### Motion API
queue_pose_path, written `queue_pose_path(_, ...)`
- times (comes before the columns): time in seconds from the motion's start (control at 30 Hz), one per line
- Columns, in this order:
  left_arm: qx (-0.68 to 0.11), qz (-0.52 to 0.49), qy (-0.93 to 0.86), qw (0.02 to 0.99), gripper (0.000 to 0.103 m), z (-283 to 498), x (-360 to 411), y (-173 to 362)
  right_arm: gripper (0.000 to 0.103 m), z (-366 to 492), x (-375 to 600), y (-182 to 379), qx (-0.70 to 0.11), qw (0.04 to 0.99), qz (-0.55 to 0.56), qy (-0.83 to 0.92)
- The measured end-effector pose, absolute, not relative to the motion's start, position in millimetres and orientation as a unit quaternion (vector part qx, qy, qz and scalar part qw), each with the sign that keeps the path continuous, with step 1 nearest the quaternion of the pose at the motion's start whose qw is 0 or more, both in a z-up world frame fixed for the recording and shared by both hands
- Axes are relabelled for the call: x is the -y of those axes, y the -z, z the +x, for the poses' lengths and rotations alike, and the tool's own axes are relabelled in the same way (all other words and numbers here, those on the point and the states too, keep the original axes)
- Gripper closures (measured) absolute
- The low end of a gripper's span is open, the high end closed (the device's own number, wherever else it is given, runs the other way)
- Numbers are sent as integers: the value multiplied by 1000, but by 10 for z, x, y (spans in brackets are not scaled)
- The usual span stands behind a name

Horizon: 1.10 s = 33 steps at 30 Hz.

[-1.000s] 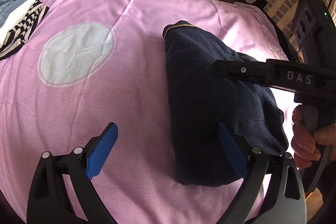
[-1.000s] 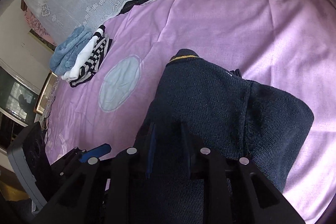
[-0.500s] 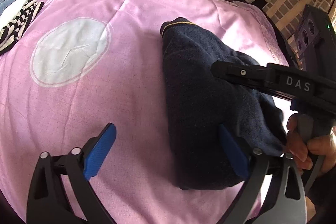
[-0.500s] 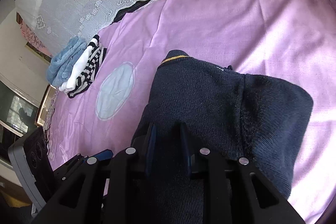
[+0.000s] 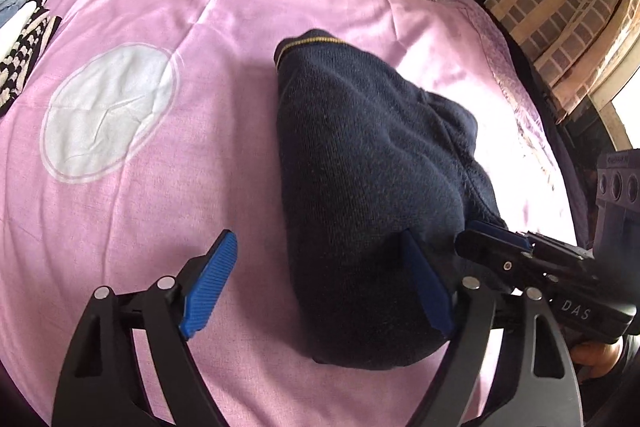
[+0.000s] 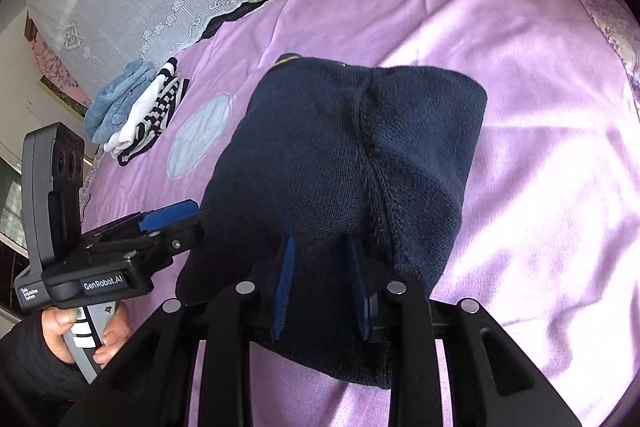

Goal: Fold small clothes

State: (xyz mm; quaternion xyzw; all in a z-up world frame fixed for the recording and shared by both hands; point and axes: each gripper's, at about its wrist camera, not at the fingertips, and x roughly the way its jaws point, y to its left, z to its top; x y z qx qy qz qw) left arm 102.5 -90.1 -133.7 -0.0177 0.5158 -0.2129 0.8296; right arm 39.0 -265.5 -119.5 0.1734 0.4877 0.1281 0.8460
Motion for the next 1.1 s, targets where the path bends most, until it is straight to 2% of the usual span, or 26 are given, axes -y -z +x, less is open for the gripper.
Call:
queue_pose_path(0.07,-520,-22,206,829,11,1034,877,1407,75,395,2676,1245,-486,844,184,-132)
queue_pose_path(0.17,-512,-7,200,835,7,1039,884,1466,76,384,2682,1294,-480,846,187,-138)
queue_pose_path(0.3,-505,1,193,841,5,1010,882,1470,76,368,2687,1299,-476,847,192,-141)
queue_pose_path(0.4,-503,1,192,843,12,986,883,1345,75,375,2739,1208,-475,841,212,-145)
queue_pose_path(0.43,-501,3,198,842,21,973,899,1275,75,366,2767,1138,-466,844,220,-151)
queue_pose_path(0.47,-499,2,201,843,25,968,908,1202,75,355,2795,1053,-451,850,222,-156)
queue_pose_path(0.53,-489,-12,209,847,25,997,912,1055,71,393,2839,884,-428,867,209,-149)
queue_pose_path(0.63,-485,-25,212,848,25,1123,958,952,71,609,2921,788,-423,874,203,-129)
queue_pose_path(0.8,-499,-11,200,843,25,1228,1021,1083,71,944,3001,909,-441,869,203,-98)
queue_pose_path(0.9,-512,-21,198,835,21,1246,951,1286,70,1011,3030,1105,-464,857,207,-84)
queue_pose_path(0.97,-516,-28,192,834,12,1256,922,1362,70,1012,3032,1277,-483,847,208,-82)
queue_pose_path(1.1,-508,2,181,842,7,1257,989,1412,69,1012,3109,1359,-478,841,238,-90)
